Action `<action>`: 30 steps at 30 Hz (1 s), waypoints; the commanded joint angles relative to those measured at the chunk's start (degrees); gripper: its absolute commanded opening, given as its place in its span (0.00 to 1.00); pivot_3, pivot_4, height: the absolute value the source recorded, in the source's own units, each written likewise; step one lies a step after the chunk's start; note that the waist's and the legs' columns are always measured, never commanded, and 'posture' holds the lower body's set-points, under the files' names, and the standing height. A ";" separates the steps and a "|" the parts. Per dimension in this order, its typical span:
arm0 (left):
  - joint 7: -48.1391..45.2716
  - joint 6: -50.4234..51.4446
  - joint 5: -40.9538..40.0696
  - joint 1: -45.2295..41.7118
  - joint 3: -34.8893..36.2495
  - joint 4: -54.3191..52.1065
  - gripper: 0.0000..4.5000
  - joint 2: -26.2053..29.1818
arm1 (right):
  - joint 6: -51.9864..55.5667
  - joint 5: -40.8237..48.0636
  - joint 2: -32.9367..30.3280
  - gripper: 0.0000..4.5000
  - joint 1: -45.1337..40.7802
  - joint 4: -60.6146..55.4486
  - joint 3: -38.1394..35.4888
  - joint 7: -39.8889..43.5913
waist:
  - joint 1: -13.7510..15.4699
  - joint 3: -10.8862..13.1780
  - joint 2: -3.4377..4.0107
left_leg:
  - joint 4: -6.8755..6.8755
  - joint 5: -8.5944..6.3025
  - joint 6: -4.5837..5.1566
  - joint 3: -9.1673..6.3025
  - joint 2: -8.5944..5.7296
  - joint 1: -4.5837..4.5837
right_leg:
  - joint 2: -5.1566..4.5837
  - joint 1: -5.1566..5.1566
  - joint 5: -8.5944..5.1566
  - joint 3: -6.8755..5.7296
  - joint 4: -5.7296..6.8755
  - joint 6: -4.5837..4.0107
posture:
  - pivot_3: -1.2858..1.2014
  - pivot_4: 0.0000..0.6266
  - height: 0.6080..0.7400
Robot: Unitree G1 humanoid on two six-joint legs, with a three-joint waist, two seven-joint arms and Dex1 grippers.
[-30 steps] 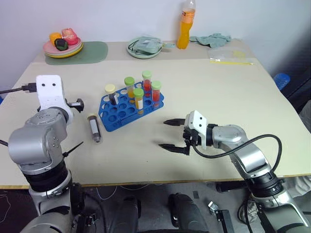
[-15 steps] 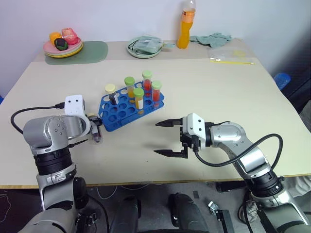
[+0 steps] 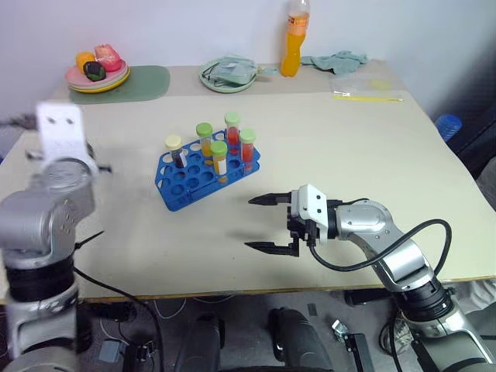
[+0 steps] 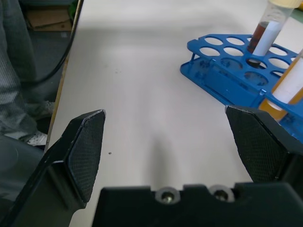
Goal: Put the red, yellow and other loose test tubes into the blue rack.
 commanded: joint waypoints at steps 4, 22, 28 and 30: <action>-14.26 -32.39 9.95 11.92 -14.45 -8.14 0.18 -5.90 | -0.32 0.01 2.52 1.00 -0.62 1.18 0.25 -1.90 | 0.75 -0.01 -0.02 | 0.14 -0.22 0.41 0.04 -0.04 -0.01 | -0.05 0.09 0.00 0.01 -0.04 0.00 | 0.52 0.24 1.00; -13.38 -71.15 29.07 10.21 -21.35 26.55 0.18 -26.66 | -0.08 -1.02 3.33 1.00 0.72 1.10 -0.10 -5.36 | 0.63 -0.01 0.00 | 0.21 -0.26 0.51 0.05 0.03 0.02 | 0.09 0.09 0.02 0.01 0.03 0.01 | 0.52 0.24 1.00; -12.43 -75.65 30.32 8.94 -19.81 32.55 0.18 -28.84 | -0.30 -0.99 3.21 1.00 0.96 1.08 -0.11 -5.75 | 0.68 -0.01 0.00 | 0.21 -0.26 0.51 0.05 0.03 0.03 | 0.09 0.09 0.02 0.01 0.03 0.01 | 0.52 0.24 1.00; -11.93 -77.29 30.41 8.73 -19.13 34.09 0.18 -29.46 | -0.40 -0.98 3.26 1.00 0.98 1.14 -0.05 -5.82 | 0.70 -0.01 0.00 | 0.21 -0.26 0.51 0.04 0.03 0.03 | 0.10 0.09 0.02 0.01 0.03 0.01 | 0.52 0.24 1.00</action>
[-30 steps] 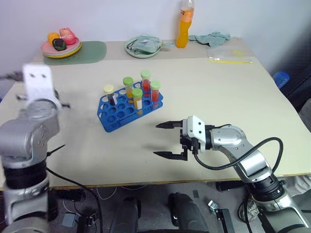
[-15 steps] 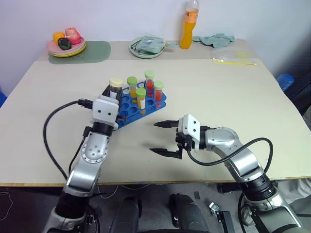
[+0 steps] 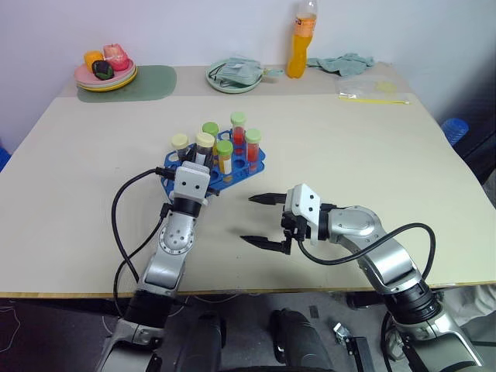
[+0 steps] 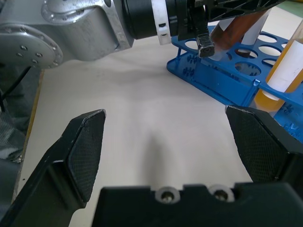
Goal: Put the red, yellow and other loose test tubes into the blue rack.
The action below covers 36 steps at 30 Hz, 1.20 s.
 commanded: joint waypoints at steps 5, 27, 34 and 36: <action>1.78 -6.36 1.23 -1.29 2.86 4.05 0.18 -1.81 | -0.68 0.31 0.08 1.00 -0.20 -1.97 -0.68 -0.39 | -0.01 0.00 0.00 | 0.00 0.00 0.00 0.00 0.00 0.00 | 0.00 0.00 0.00 0.00 0.00 0.00 | 0.52 0.24 1.00; -0.12 -16.72 -2.74 -4.22 6.14 15.94 0.94 -6.71 | 0.32 0.57 -0.05 1.00 -0.09 -3.11 -0.73 -0.86 | 0.16 -0.02 0.01 | 0.09 -0.01 0.02 -0.02 0.00 0.03 | 0.02 0.09 0.00 -0.02 0.01 0.01 | 0.52 0.24 1.00; -2.81 -9.26 -12.77 1.16 10.05 -1.14 0.99 -7.15 | 0.67 1.19 -0.49 1.00 -0.05 -3.45 -1.42 -0.55 | -0.06 -0.02 0.01 | 0.08 -0.01 0.02 -0.03 0.01 0.02 | 0.02 0.09 0.00 -0.01 0.02 0.01 | 0.52 0.24 1.00; -3.85 -3.25 -17.50 3.60 11.68 -10.58 0.99 -5.73 | 0.70 1.76 -1.08 1.00 0.08 -3.49 -2.10 -0.02 | -0.18 -0.02 0.01 | 0.08 -0.01 0.02 -0.04 0.03 0.02 | 0.03 0.08 0.00 -0.01 0.04 0.01 | 0.52 0.24 1.00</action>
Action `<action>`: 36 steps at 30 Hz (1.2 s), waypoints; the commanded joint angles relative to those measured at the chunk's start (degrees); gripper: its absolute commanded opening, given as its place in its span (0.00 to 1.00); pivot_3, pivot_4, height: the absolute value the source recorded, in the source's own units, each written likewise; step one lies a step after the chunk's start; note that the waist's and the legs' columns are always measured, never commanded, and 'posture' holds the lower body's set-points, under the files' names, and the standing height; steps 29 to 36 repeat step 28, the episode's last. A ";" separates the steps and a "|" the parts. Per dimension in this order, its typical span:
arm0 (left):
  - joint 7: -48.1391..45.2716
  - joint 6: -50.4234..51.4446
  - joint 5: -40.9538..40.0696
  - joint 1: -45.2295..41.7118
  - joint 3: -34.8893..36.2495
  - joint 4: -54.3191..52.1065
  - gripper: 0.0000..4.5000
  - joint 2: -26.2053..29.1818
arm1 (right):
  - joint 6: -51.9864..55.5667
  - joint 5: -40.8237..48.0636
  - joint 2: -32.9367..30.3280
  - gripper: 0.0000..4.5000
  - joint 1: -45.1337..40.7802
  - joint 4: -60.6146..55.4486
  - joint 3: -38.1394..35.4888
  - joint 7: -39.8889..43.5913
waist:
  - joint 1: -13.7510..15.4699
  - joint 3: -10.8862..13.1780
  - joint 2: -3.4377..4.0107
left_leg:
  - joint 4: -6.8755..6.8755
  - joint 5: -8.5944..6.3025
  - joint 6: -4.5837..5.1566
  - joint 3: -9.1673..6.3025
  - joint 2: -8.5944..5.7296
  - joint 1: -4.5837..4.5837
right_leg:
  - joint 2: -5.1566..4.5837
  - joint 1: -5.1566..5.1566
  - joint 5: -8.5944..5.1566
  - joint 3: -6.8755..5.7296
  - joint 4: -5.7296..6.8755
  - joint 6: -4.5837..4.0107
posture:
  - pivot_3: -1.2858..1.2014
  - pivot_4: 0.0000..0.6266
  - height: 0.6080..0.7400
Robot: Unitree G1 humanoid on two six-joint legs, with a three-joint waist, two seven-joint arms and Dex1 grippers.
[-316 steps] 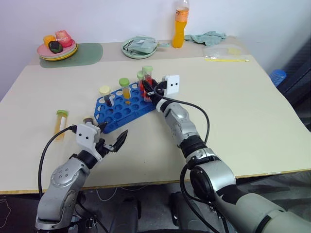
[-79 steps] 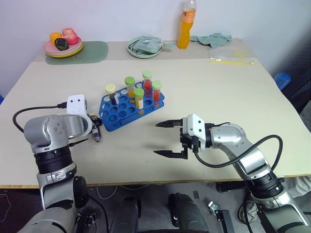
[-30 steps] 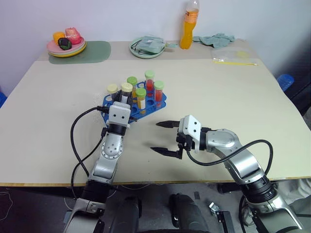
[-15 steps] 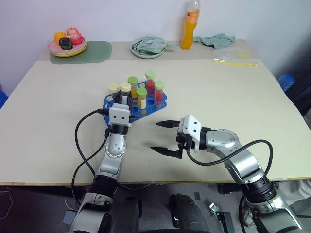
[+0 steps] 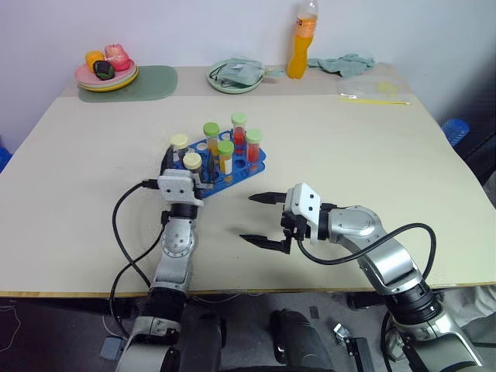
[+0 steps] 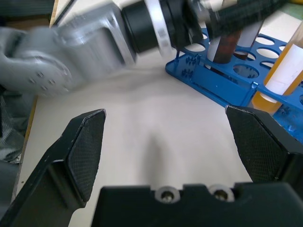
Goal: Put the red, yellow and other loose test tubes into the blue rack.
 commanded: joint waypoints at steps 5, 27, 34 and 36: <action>-7.94 23.09 -18.51 11.41 8.75 -32.37 0.99 12.24 | 1.87 4.85 -2.50 1.00 -1.17 -0.15 -7.57 0.83 | -1.00 0.00 0.03 | -0.02 0.00 0.00 -0.03 0.03 0.01 | 0.03 0.00 -0.01 0.00 0.03 -0.01 | 0.52 0.24 1.00; -24.00 39.34 -20.95 36.02 26.74 -33.86 0.99 28.89 | -6.31 2.27 -14.11 1.00 -1.44 20.74 -21.68 1.92 | -1.19 0.05 0.08 | -0.10 -0.05 0.07 0.09 0.09 0.10 | 0.07 0.08 -0.05 0.03 -0.07 -0.07 | 0.52 0.24 1.00; -23.90 39.18 -20.43 36.00 26.34 -33.73 0.99 28.54 | -6.54 2.10 -14.03 1.00 -1.68 21.15 -21.52 2.01 | -1.19 0.05 0.08 | -0.10 -0.05 0.07 0.09 0.09 0.10 | 0.07 0.08 -0.05 0.03 -0.06 -0.07 | 0.52 0.24 1.00; -23.90 39.18 -20.43 36.00 26.34 -33.73 0.99 28.54 | -6.54 2.10 -14.03 1.00 -1.68 21.15 -21.52 2.01 | -1.19 0.05 0.08 | -0.10 -0.05 0.07 0.09 0.09 0.10 | 0.07 0.08 -0.05 0.03 -0.06 -0.07 | 0.52 0.24 1.00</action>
